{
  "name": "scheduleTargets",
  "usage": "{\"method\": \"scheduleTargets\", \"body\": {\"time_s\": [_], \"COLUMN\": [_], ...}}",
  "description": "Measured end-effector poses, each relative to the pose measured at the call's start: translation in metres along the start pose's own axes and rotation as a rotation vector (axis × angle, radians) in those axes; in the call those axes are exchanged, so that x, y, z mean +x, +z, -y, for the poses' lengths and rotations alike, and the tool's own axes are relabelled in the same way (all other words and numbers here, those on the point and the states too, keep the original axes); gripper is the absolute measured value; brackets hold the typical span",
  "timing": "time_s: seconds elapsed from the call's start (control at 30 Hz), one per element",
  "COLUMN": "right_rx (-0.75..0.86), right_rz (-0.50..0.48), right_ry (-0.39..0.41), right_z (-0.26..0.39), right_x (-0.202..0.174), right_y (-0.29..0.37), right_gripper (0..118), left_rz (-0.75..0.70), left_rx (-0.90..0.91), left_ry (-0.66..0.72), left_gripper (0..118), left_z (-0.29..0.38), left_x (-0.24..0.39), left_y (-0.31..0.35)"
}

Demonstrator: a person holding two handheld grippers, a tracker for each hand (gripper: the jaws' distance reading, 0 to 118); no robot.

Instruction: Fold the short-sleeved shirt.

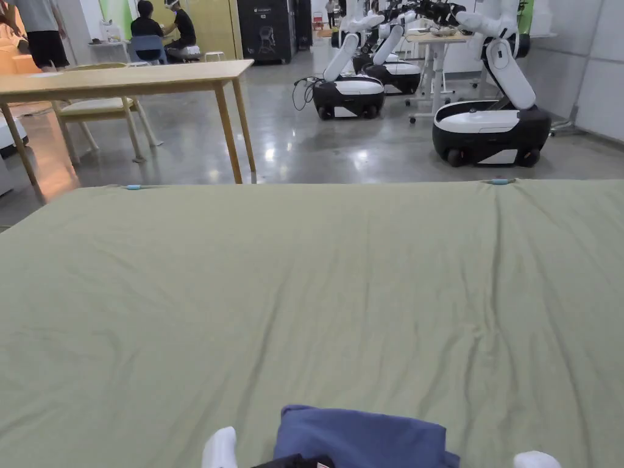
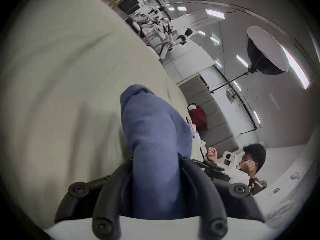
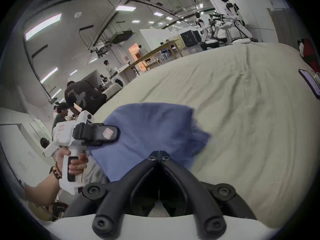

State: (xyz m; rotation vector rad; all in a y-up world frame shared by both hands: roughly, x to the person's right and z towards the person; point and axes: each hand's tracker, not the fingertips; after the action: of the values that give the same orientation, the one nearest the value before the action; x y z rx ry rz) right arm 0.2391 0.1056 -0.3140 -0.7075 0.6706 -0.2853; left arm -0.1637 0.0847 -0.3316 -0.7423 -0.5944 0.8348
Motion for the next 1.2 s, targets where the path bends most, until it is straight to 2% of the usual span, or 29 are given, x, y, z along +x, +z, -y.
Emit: {"method": "scheduleTargets", "body": {"time_s": [0.13, 0.2, 0.37, 0.4, 0.47, 0.5, 0.6, 0.7, 0.73, 0.77, 0.8, 0.83, 0.87, 0.93, 1.0, 1.1, 1.13, 1.17, 1.2], "right_rx": [0.013, 0.023, 0.019, 0.010, 0.000, -0.004, 0.000, 0.006, 0.006, 0.006, 0.007, 0.004, 0.003, 0.004, 0.018, 0.041, 0.052, 0.063, 0.076], "right_rz": [0.079, 0.089, 0.165, 0.191, 0.282, 0.306, 0.296, 0.321, 0.327, 0.333, 0.340, 0.344, 0.344, 0.340, 0.321, 0.301, 0.301, 0.295, 0.283], "right_ry": [0.013, -0.007, -0.052, -0.050, -0.029, -0.040, -0.066, -0.056, -0.053, -0.048, -0.040, -0.031, -0.027, -0.018, -0.002, 0.010, 0.018, 0.029, 0.038], "right_z": [-0.006, -0.007, -0.005, -0.005, -0.004, -0.003, -0.003, -0.006, -0.008, -0.009, -0.010, -0.015, -0.017, -0.019, -0.020, -0.022, -0.023, -0.024, -0.025], "right_x": [0.001, 0.006, 0.011, 0.011, 0.009, 0.008, 0.005, 0.000, -0.001, -0.002, -0.003, -0.011, -0.013, -0.017, -0.023, -0.032, -0.035, -0.038, -0.040], "right_y": [0.027, 0.039, 0.054, 0.054, 0.058, 0.060, 0.070, 0.077, 0.078, 0.078, 0.078, 0.077, 0.077, 0.078, 0.082, 0.084, 0.084, 0.084, 0.085], "right_gripper": [1, 1, 1, 1, 1, 1, 1, 1, 1, 1, 1, 1, 1, 1, 1, 1, 1, 1, 1], "left_rz": [-0.048, -0.152, -0.366, -0.399, -0.564, -0.609, -0.666, -0.820, -0.830, -0.817, -0.827, -0.842, -0.840, -0.806, -0.857, -0.857, -0.818, -0.783, -0.778], "left_rx": [0.077, 0.090, 0.165, 0.172, 0.207, 0.210, 0.239, 0.190, 0.170, 0.186, 0.227, 0.253, 0.268, 0.317, 0.409, 0.570, 0.584, 0.599, 0.594], "left_ry": [-0.105, -0.152, -0.111, -0.110, -0.127, -0.134, -0.081, -0.092, -0.108, -0.116, -0.147, -0.161, -0.155, -0.123, -0.067, -0.142, -0.160, -0.211, -0.257], "left_gripper": [28, 28, 28, 28, 28, 28, 28, 29, 34, 52, 87, 110, 118, 116, 114, 109, 95, 66, 17], "left_z": [-0.053, -0.085, -0.155, -0.167, -0.186, -0.194, -0.204, -0.201, -0.199, -0.196, -0.193, -0.193, -0.192, -0.194, -0.197, -0.191, -0.185, -0.180, -0.174], "left_x": [-0.025, -0.048, -0.106, -0.117, -0.132, -0.138, -0.165, -0.181, -0.184, -0.185, -0.184, -0.182, -0.183, -0.178, -0.160, -0.120, -0.103, -0.085, -0.064], "left_y": [0.078, 0.129, 0.248, 0.268, 0.300, 0.312, 0.336, 0.325, 0.319, 0.314, 0.311, 0.309, 0.310, 0.316, 0.326, 0.342, 0.341, 0.340, 0.332]}}
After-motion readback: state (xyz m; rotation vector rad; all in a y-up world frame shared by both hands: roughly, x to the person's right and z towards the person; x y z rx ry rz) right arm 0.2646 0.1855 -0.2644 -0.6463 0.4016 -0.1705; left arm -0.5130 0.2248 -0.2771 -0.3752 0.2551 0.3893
